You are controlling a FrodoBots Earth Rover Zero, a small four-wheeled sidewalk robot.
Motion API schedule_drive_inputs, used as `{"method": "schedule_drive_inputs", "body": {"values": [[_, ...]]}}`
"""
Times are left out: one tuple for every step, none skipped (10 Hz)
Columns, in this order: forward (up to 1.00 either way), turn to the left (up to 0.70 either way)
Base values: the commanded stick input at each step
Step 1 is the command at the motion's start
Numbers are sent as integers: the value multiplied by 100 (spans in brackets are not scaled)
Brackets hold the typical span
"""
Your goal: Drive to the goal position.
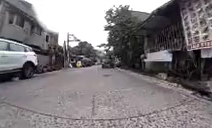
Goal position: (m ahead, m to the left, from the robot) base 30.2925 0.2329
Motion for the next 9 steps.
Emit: {"method": "schedule_drive_inputs", "body": {"values": [[100, 27], [100, 27], [100, 27], [100, 27], [100, 27], [100, 0], [100, 0], [100, 0], [100, 0]]}}
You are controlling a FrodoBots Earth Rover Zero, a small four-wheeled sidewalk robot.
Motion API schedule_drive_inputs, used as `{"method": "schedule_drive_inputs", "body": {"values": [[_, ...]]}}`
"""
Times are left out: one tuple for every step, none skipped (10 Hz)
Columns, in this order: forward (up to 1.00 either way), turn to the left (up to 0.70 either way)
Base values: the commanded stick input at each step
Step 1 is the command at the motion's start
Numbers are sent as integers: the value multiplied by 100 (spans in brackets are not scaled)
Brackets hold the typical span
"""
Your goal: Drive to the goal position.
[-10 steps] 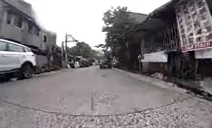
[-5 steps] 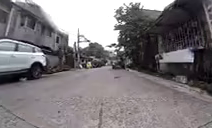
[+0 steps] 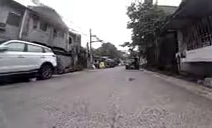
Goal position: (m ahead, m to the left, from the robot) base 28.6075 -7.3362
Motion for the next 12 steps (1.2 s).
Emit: {"method": "schedule_drive_inputs", "body": {"values": [[100, 0], [100, 0], [100, -4], [100, -26], [100, -1], [100, 0], [100, -20], [100, -10], [100, 0], [100, -26], [100, -12], [100, 0]]}}
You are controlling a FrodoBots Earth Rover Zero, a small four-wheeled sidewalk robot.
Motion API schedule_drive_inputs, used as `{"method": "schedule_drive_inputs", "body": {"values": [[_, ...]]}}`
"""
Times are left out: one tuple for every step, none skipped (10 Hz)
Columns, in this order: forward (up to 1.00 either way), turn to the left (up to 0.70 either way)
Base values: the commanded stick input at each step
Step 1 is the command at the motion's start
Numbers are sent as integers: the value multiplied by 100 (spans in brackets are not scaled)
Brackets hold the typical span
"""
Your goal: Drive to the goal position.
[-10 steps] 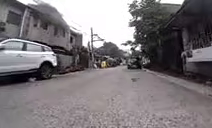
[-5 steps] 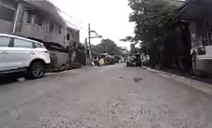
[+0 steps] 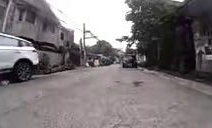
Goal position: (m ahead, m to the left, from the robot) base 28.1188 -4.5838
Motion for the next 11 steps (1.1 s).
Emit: {"method": "schedule_drive_inputs", "body": {"values": [[100, 0], [100, 0], [100, 0], [100, 0], [100, 0], [100, 0], [100, 0], [100, 0], [100, 0], [100, 0], [100, 0]]}}
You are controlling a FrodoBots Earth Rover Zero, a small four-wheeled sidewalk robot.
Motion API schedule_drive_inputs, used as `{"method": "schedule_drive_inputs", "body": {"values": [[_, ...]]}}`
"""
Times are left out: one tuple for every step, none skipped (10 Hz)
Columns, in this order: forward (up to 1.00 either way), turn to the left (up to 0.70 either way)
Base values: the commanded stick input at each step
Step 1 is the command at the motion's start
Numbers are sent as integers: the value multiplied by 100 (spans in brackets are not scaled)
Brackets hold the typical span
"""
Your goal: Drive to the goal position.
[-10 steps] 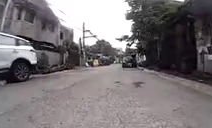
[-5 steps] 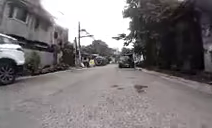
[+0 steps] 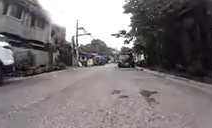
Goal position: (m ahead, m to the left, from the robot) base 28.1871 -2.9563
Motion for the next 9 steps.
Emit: {"method": "schedule_drive_inputs", "body": {"values": [[100, 0], [100, 0], [100, 0], [100, 0], [100, 0], [100, 0], [100, 0], [100, 0], [100, 0]]}}
